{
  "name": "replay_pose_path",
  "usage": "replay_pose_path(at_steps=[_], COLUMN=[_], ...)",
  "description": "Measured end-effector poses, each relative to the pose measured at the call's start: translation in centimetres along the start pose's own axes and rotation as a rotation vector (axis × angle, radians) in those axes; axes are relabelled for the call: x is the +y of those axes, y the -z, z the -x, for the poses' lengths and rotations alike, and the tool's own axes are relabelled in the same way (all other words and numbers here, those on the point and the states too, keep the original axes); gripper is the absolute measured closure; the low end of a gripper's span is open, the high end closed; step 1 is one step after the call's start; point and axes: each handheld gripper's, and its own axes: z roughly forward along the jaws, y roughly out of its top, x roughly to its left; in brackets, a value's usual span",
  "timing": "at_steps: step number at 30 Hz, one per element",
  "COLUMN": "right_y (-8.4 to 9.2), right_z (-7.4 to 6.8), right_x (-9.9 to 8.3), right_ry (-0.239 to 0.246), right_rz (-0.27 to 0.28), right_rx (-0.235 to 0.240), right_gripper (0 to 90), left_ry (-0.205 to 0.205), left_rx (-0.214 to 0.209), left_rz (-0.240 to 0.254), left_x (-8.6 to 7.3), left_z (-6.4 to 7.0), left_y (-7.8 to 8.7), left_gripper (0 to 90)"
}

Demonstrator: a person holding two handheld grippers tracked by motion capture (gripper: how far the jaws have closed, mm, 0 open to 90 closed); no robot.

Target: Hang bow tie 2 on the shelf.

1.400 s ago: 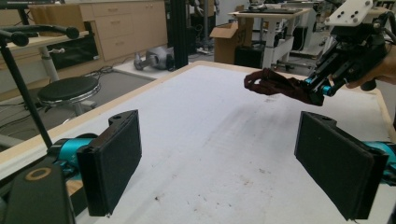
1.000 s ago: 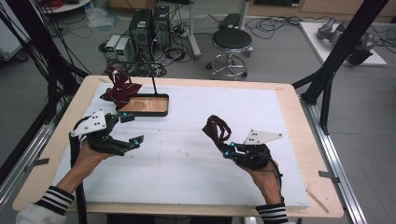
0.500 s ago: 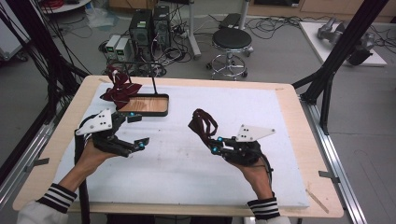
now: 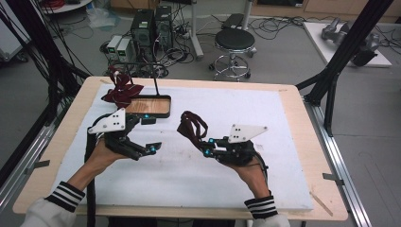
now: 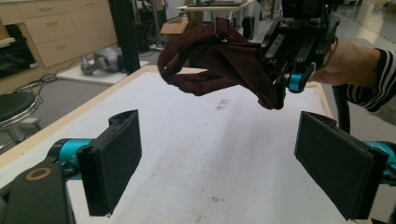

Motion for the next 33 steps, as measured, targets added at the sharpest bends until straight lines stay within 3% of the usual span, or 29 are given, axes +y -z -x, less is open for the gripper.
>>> replay_pose_path(at_steps=[5, 10, 22, 27, 33], right_y=[-1.0, -1.9, -3.5, -4.0, -4.4], right_z=[-0.3, -0.7, -1.4, -1.6, -1.8], right_x=[0.2, 0.4, 1.2, 1.6, 1.9], right_ry=[0.009, 0.026, 0.065, 0.104, 0.14], right_rz=[-0.014, -0.028, -0.039, -0.044, -0.053], right_rx=[0.036, 0.06, 0.099, 0.104, 0.115], right_gripper=[81.1, 81.1, 81.1, 81.1, 81.1], left_ry=[0.002, 0.001, 0.007, 0.012, 0.018], left_rx=[-0.029, -0.089, -0.125, -0.141, -0.156], left_rz=[-0.01, -0.031, -0.044, -0.023, 0.005], left_x=[0.1, 0.1, 0.0, 0.1, 0.2], left_z=[0.3, 0.5, 0.9, 0.9, 0.6], left_y=[-0.7, -1.4, -1.9, -1.8, -1.3], left_gripper=[15.5, 15.5, 15.6, 15.8, 23.5])
